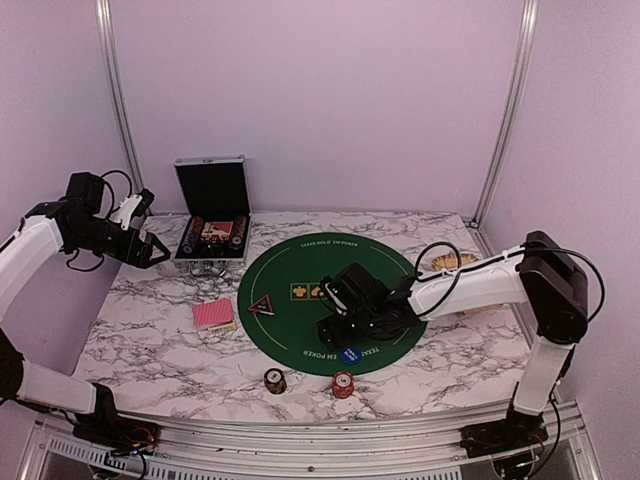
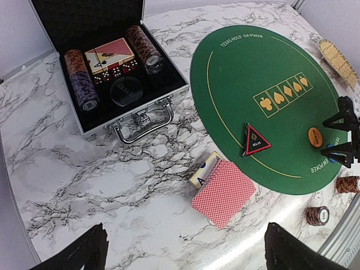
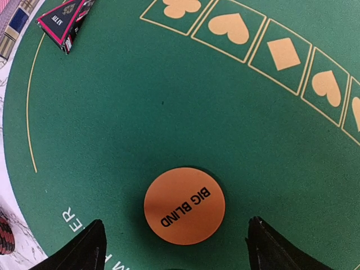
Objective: Distribute texas hold em gaming equipment
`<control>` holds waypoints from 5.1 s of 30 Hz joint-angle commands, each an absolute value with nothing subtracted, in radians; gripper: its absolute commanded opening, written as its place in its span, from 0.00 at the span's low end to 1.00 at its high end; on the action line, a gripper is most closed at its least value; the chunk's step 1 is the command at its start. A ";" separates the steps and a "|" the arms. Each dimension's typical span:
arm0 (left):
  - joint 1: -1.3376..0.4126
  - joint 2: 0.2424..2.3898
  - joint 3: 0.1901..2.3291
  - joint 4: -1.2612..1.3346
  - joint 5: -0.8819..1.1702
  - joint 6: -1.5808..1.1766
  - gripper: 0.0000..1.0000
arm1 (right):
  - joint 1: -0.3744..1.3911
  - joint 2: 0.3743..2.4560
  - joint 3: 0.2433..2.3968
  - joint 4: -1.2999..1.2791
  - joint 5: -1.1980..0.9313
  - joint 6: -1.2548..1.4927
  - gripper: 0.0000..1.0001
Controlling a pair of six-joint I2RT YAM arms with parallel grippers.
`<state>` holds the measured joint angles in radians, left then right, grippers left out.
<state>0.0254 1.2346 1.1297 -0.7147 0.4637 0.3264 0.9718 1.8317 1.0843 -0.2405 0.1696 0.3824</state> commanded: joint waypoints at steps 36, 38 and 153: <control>0.026 1.176 1.125 -0.750 0.458 0.359 0.99 | 0.984 1.872 1.065 -0.292 0.262 0.494 0.59; 0.026 1.176 1.127 -0.750 0.456 0.359 0.99 | 0.984 1.867 1.051 -0.284 0.254 0.501 0.57; 0.026 1.188 1.209 -0.798 0.421 0.377 0.99 | 0.984 1.734 0.985 -0.492 0.165 0.247 0.55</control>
